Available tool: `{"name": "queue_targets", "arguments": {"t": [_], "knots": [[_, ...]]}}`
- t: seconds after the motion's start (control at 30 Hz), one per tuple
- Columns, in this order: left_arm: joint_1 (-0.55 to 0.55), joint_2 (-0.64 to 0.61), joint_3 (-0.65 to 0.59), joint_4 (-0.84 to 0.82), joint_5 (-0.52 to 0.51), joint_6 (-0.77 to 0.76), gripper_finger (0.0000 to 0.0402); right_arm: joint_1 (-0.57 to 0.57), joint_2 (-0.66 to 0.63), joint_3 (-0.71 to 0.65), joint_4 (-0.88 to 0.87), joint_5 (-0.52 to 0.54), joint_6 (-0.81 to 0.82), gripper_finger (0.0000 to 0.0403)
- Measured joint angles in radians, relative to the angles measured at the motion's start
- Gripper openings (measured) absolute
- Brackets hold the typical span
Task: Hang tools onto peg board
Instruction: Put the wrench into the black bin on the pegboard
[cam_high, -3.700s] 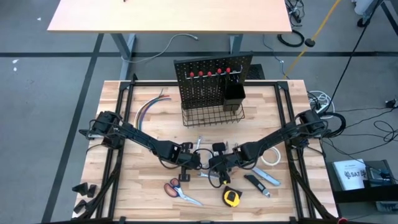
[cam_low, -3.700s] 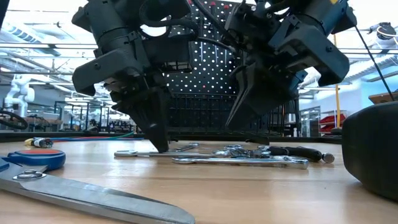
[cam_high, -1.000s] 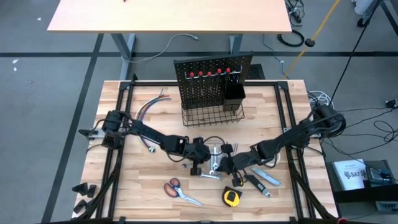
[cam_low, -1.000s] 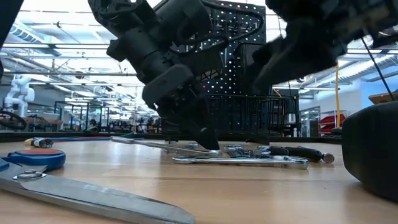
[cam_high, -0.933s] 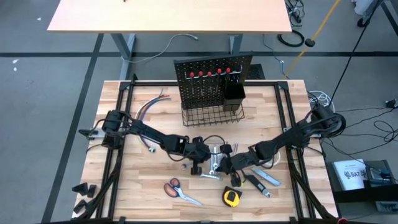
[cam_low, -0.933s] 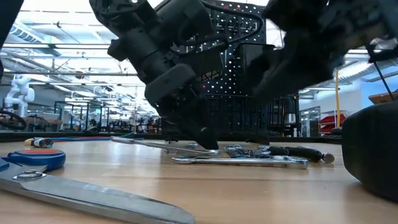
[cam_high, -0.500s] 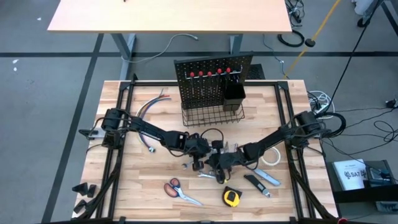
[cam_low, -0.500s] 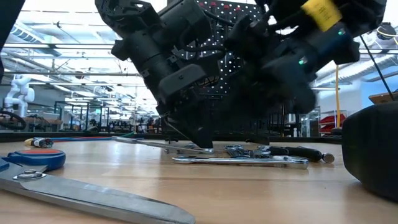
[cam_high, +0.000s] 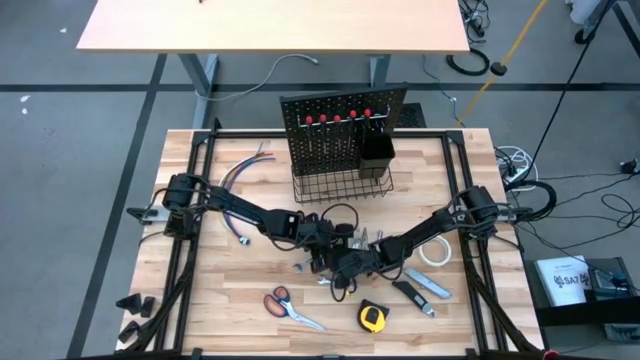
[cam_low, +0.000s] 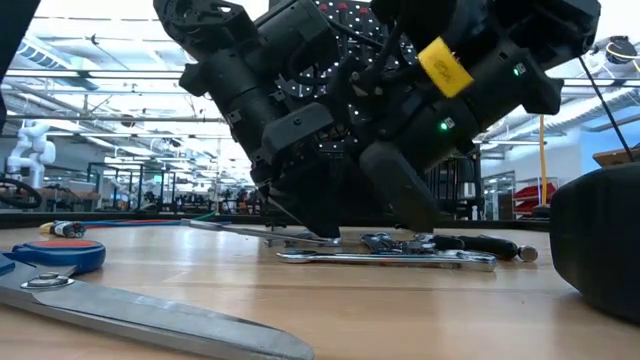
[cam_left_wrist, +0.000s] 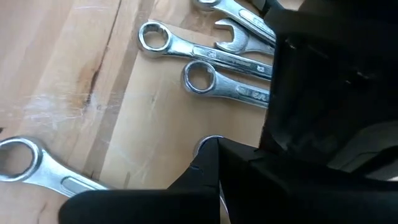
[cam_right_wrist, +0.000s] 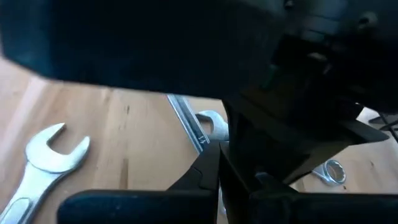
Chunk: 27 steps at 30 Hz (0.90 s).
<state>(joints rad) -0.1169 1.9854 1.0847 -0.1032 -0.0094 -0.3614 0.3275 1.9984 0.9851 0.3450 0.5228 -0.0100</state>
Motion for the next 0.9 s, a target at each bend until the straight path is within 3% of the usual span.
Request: {"name": "queue_targets", "arguments": {"t": [0.43, 0.9], "knots": [[0.007, 0.000, -0.001, 0.002, -0.004, 0.005, 0.0001, -0.004, 0.000, 0.005, -0.010, 0.000, 0.006, 0.0000], [0.040, 0.000, 0.000, -0.031, -0.017, 0.227, 0.0001, -0.015, -0.003, 0.007, -0.014, 0.006, 0.048, 0.0000]]}}
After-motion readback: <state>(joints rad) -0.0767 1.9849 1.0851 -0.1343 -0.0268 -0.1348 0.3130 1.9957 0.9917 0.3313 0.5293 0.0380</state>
